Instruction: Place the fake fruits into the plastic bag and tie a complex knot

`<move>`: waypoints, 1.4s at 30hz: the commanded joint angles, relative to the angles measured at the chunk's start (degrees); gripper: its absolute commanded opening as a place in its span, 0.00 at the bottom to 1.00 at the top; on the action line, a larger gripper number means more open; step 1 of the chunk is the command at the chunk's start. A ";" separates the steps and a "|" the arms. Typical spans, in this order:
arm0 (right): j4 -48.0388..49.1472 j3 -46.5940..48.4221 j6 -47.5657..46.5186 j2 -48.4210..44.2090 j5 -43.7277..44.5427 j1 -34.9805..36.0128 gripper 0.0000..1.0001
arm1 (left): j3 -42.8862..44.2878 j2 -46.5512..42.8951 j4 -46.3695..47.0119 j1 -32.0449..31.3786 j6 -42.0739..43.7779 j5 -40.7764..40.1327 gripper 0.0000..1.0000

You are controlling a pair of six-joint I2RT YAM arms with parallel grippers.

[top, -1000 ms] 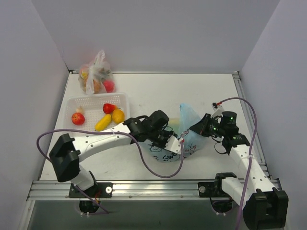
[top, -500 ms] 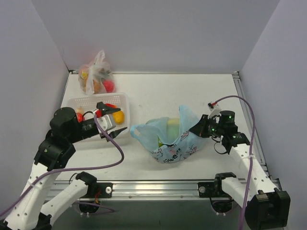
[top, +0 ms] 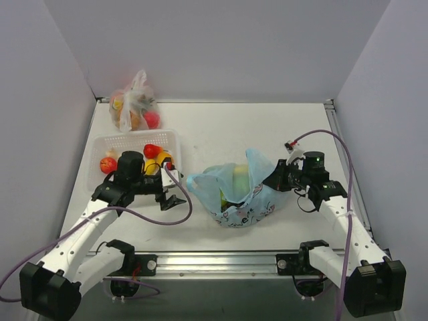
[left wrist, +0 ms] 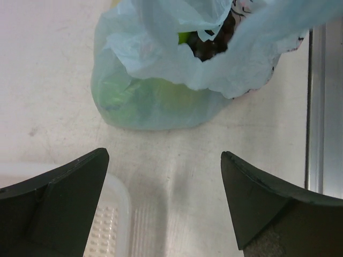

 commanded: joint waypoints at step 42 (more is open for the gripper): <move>-3.37 5.92 -8.58 3.64 -0.12 2.27 0.00 | 29.66 34.80 -40.28 -9.90 52.90 14.09 0.61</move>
